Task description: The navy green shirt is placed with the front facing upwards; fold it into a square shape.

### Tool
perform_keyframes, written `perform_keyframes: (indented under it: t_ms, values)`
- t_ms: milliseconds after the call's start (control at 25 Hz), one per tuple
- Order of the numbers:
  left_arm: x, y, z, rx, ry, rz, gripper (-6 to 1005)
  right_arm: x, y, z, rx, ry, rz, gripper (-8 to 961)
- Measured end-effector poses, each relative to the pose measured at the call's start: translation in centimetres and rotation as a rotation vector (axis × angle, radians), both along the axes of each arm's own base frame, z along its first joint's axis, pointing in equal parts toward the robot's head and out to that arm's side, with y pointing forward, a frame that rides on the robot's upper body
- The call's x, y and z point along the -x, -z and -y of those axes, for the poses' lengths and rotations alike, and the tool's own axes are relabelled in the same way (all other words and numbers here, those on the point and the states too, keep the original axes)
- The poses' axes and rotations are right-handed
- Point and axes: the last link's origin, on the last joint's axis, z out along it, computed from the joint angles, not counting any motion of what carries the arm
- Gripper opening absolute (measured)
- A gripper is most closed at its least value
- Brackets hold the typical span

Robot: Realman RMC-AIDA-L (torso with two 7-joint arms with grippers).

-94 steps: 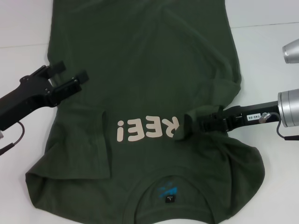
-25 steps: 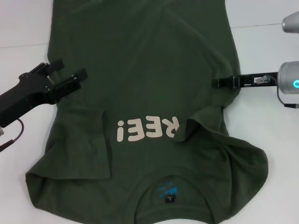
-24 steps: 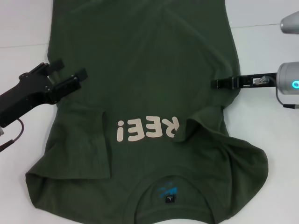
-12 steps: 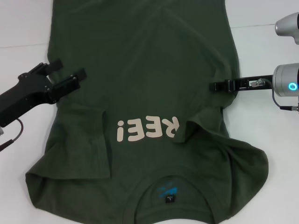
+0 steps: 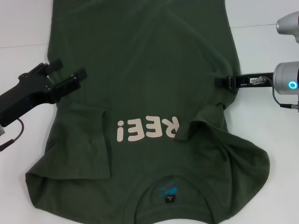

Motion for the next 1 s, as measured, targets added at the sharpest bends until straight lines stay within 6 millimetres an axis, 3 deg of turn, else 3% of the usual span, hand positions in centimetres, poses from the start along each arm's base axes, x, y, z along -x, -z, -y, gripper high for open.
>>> perform_keyframes:
  t_ms: [680,1000]
  values:
    - [-0.2,0.0,-0.2,-0.001,0.005,-0.001,875,1.1,0.9,-0.4,-0.066,-0.075,-0.026,35]
    - [-0.3,0.0,-0.2,-0.003,0.009,-0.004,875,0.6,1.1,-0.5,-0.082,-0.065,-0.004,35]
